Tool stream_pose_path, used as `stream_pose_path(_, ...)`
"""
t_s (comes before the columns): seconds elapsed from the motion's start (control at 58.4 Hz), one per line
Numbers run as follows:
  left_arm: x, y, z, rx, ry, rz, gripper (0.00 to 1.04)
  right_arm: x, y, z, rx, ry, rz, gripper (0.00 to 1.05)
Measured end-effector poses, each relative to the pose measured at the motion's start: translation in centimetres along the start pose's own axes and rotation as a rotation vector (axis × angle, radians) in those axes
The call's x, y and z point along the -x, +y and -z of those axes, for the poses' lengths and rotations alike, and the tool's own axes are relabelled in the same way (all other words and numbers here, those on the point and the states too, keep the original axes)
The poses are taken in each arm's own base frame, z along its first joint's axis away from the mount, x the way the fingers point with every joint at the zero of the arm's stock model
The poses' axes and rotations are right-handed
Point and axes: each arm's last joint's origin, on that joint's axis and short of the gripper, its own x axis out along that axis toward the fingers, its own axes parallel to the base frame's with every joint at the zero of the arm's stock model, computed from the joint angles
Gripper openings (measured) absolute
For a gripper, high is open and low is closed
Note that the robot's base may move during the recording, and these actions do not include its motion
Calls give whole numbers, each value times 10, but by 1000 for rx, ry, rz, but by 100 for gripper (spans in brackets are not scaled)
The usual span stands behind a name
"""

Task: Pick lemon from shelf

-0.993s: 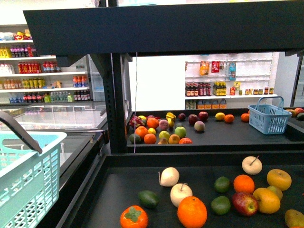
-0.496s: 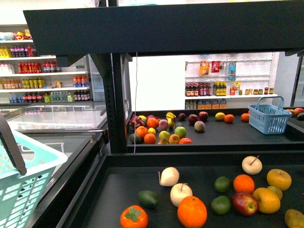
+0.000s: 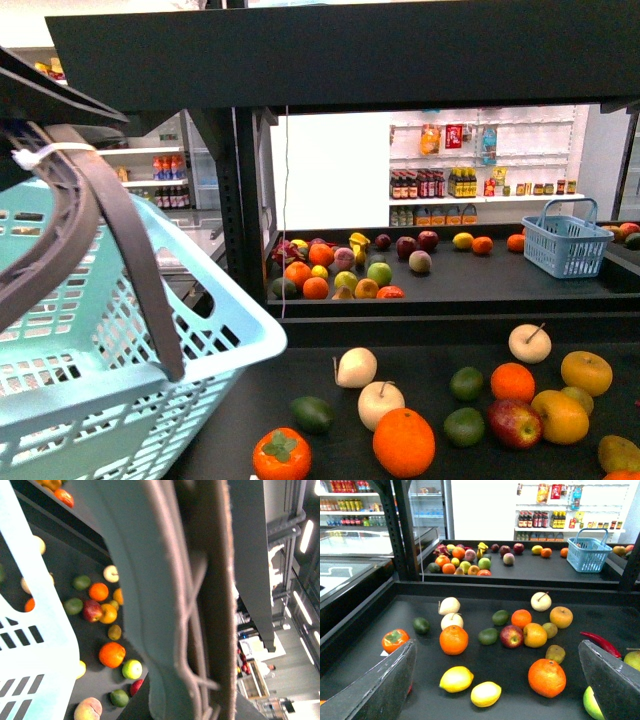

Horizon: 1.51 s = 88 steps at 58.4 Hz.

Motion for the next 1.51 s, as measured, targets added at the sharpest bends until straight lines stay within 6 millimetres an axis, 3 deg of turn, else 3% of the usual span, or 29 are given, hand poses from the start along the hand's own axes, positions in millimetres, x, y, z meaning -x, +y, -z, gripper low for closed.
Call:
stream_pose_path(0.291,-44,0,31,-3,145,45,8,0,0,0,0,0,0,97)
stream_pose_path(0.633,-90,-18,44,-41,223,136,8,0,0,0,0,0,0,97)
stream_pose_path(0.975,-113,-23,68,-37,297,160,8,0,0,0,0,0,0,97)
stream_pose_path(1.078,-114,-23,69,-37,296,158,8,-2,0,2,-52,322,-73,97)
stream_pose_path(1.147,-114,-23,69,-41,295,159,8,-7,-1,11,-109,546,-124,97)
stream_pose_path(1.249,-114,-22,68,-40,285,150,8,-19,-5,16,-180,689,-190,97)
stream_pose_path(1.506,-114,-22,68,-44,288,153,8,-80,-36,18,-87,689,-310,97)
